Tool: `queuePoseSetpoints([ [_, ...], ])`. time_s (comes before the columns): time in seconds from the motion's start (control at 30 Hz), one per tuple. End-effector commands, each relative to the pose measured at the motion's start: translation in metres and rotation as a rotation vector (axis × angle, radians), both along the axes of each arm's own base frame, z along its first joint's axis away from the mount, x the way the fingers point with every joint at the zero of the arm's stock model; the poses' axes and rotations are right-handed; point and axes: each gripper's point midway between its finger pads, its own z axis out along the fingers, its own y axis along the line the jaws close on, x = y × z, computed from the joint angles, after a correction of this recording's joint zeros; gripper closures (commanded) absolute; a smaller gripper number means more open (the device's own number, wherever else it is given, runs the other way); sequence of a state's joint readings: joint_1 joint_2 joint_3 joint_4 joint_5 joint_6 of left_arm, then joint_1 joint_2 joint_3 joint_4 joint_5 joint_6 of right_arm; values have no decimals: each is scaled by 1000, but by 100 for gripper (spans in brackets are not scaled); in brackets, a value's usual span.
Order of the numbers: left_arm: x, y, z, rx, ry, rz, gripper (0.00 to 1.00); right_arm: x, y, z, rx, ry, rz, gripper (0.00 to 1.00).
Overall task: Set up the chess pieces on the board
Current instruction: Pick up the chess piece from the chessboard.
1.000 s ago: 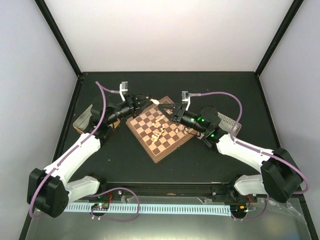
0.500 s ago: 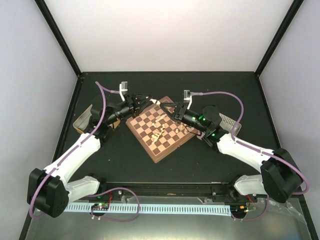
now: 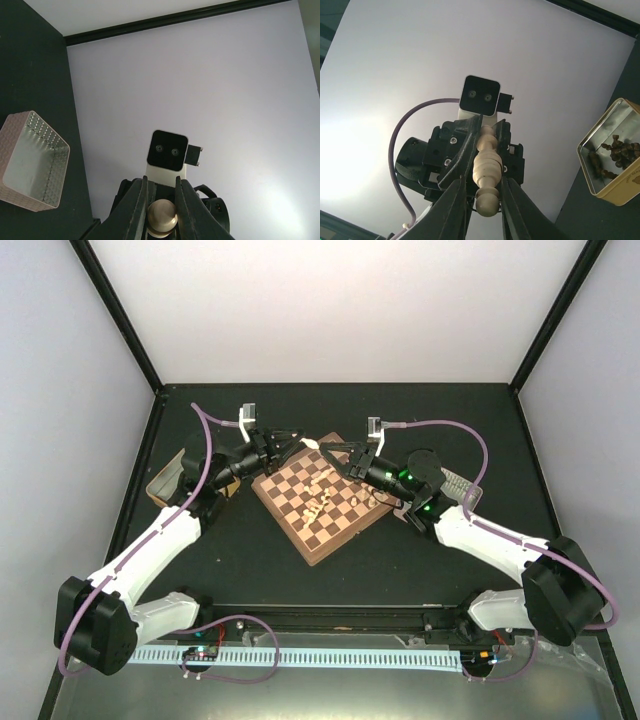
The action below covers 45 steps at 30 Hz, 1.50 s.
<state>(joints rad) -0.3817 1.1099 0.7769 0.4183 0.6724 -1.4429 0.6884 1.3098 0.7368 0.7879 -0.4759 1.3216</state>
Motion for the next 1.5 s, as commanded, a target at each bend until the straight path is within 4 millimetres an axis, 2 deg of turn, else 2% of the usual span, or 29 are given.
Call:
queuePoseSetpoints([
  [0.0, -2, 1, 10, -11, -31, 9, 98, -2, 0, 20, 32, -66, 13, 79],
  [0.4, 3, 0, 6, 8, -39, 16, 98, -9, 6, 16, 6, -47, 74, 86],
  [0.6, 6, -1, -11, 49, -20, 17, 98, -4, 1, 8, -58, -49, 32, 93],
  [0.7, 9, 5, -30, 124, -13, 42, 98, 3, -8, -14, -168, -25, -9, 95],
  [0.77, 11, 13, -47, 215, -17, 77, 98, 8, -16, -37, -305, -21, -43, 96],
  [0.97, 14, 48, -97, 560, -45, 209, 98, 13, -55, -136, -927, 13, -58, 95],
  [1.1, 11, 66, -110, 705, -72, 259, 98, 14, -81, -185, -1213, 72, -26, 97],
  [1.17, 10, 72, -112, 750, -91, 269, 99, 12, -89, -202, -1316, 97, 9, 97],
  [1.27, 8, 77, -111, 788, -114, 278, 98, 14, -88, -216, -1439, 100, 46, 97],
  [1.47, 5, 79, -109, 811, -138, 274, 98, 21, -78, -229, -1579, 79, 86, 97],
])
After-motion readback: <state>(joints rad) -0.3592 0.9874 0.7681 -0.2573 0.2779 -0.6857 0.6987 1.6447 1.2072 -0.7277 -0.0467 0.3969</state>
